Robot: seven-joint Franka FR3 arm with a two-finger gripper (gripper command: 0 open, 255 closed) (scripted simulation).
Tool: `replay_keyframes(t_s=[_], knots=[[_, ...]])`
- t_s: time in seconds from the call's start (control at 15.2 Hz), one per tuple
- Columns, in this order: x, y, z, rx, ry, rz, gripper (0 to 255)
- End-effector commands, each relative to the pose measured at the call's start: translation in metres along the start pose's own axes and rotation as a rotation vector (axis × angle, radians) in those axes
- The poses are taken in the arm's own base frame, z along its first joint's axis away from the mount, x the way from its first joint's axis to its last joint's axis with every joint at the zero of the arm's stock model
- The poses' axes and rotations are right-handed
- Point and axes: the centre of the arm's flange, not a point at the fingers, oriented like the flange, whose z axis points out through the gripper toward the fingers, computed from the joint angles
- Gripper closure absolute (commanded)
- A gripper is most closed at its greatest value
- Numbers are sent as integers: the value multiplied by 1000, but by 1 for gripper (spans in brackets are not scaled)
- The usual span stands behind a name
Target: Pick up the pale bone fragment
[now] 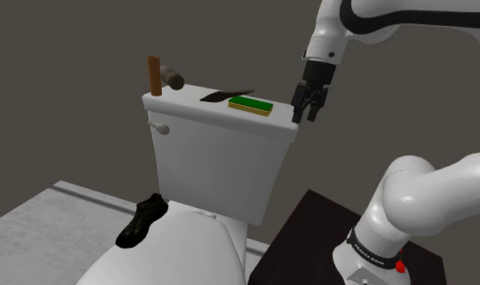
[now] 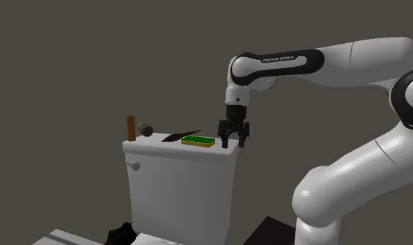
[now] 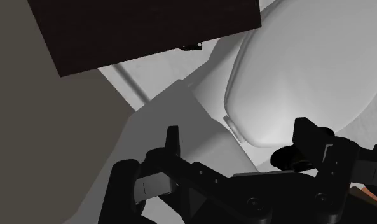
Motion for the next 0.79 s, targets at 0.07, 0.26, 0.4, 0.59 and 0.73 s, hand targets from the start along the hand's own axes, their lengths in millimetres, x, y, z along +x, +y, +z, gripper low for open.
replay_keyframes(t_s=[0.07,0.26,0.4,0.59,0.73], knots=[[14,0,-3,-3,-6,-34,0],[55,-4,-12,-13,-24,-137,0],[82,-9,-18,-19,-36,-205,0],[122,-19,-26,-29,-54,-308,0],[148,-29,-31,-35,-65,-376,0]])
